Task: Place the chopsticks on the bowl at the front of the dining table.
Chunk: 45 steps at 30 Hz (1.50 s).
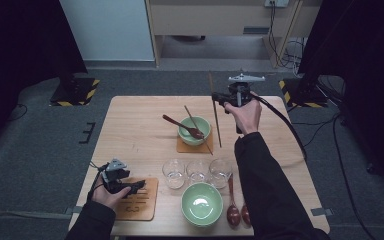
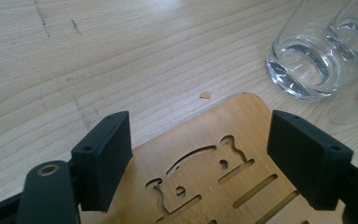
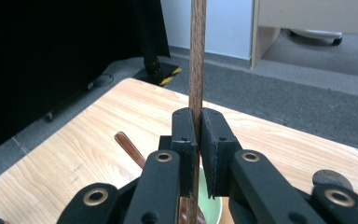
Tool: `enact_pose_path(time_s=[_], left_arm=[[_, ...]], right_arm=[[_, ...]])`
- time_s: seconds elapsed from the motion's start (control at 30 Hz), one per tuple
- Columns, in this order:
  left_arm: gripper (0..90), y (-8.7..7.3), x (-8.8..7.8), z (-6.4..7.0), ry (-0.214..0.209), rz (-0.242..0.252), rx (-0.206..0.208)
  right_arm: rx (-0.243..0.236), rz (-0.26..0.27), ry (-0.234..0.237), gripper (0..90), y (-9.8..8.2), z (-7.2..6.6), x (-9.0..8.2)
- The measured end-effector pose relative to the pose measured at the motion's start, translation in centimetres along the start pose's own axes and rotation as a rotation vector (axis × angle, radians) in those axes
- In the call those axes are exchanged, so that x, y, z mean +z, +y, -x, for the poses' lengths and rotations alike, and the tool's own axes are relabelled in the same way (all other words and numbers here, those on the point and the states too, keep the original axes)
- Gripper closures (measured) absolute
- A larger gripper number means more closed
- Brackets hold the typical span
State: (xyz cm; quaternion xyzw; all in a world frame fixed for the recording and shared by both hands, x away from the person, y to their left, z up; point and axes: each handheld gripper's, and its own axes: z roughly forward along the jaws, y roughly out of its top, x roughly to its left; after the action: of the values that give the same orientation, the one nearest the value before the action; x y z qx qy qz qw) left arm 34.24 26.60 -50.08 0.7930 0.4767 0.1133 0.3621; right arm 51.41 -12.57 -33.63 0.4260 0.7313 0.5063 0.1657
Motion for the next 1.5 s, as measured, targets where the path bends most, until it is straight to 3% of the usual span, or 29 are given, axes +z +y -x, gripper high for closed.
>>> enact_pose_path(time_s=[0.6, 1.5], left_arm=[[21.5, 0.0, -0.1, 0.0, 0.001, 0.007, -0.001], [21.5, 0.1, -0.2, -0.1, -0.002, 0.015, 0.003]], right_arm=[[-0.05, -0.164, -0.033, 84.3, -1.4, -0.7, 5.7], [-0.041, -0.281, -0.08, 84.3, -2.7, -0.4, 11.4]])
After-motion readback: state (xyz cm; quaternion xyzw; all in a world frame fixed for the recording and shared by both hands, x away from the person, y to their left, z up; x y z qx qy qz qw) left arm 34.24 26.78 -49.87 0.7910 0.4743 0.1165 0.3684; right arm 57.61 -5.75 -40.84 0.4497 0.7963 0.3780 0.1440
